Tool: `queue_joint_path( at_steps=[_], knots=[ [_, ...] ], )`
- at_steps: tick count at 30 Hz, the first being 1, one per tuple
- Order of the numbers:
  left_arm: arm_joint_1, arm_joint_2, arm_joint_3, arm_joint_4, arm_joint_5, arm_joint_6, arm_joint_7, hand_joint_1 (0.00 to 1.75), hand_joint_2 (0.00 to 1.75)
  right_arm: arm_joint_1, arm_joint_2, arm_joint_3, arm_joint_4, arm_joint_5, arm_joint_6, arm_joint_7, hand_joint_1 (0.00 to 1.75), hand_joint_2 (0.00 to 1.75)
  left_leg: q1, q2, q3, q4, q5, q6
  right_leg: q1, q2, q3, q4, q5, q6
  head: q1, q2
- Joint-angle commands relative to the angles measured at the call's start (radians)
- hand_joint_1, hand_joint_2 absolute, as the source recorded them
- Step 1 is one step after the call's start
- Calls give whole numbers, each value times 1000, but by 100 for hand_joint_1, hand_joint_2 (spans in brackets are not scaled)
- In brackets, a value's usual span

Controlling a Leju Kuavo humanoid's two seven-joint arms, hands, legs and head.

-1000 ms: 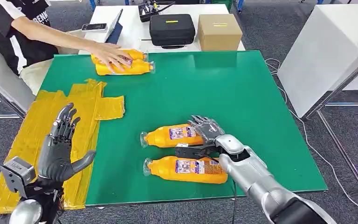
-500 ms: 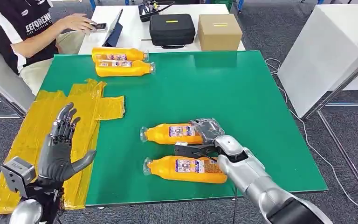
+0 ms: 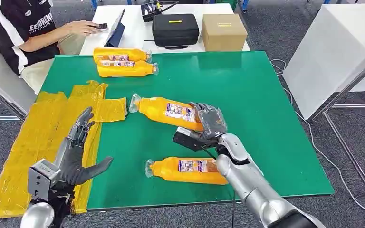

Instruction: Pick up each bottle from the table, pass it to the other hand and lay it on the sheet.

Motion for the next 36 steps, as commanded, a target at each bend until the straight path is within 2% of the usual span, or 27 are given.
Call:
queue_joint_path(
  at_steps=[1, 5, 8, 14, 19, 22, 28, 36],
  knots=[
    [-156, -8, -159, 208, 68, -26, 80, 0, 175, 5, 83, -74, -99, -158, -105, -74, 175, 175, 0, -3, 1, 0, 1, -3, 0, -4, 2, 0, -1, -1, 0, 0],
    [-228, -28, -233, 264, 113, -27, 101, 0, 175, 22, 104, -67, -131, -235, -153, -117, 175, 175, 1, -2, 2, -1, 0, -3, 0, -3, 3, -1, 0, -1, 0, 0],
    [-268, -42, -266, 282, 161, -22, 118, 0, 175, 23, 116, -39, -130, -291, -108, -126, 175, 175, 1, -4, 1, 0, 1, -2, 0, -5, 2, 0, -1, 0, 0, 0],
    [-291, -56, -244, 284, 215, -19, 126, 0, 175, 14, 159, 16, -69, -333, -84, -153, 175, 175, 1, 2, 3, -1, -1, -3, 1, 0, 4, -1, 0, -1, 0, 0],
    [-311, -67, -228, 284, 240, -17, 130, 0, 175, 2, 210, 71, -20, -363, -27, -159, 175, 175, 1, 1, 1, 0, 0, -2, 0, 0, 1, 0, 0, 0, 0, 0],
    [-311, -68, -228, 285, 240, -17, 131, 0, 175, 4, 213, 73, -19, -363, -27, -160, 175, 175, 1, 1, 1, 0, 0, -2, 1, 0, 1, 0, 0, 0, 0, 0],
    [-335, -68, -217, 299, 265, -3, 130, 0, 175, -14, 251, 152, 56, -371, 51, -163, 175, 175, 1, 1, 1, 0, 0, -1, 1, 1, 1, 0, 0, 0, 0, 0],
    [-341, -61, -201, 321, 282, 8, 121, 0, 175, -27, 258, 208, 96, -367, 69, -185, 175, 175, 1, 2, 3, -1, -1, -3, 1, 1, 4, -1, 0, -1, 0, 0]
  ],
)
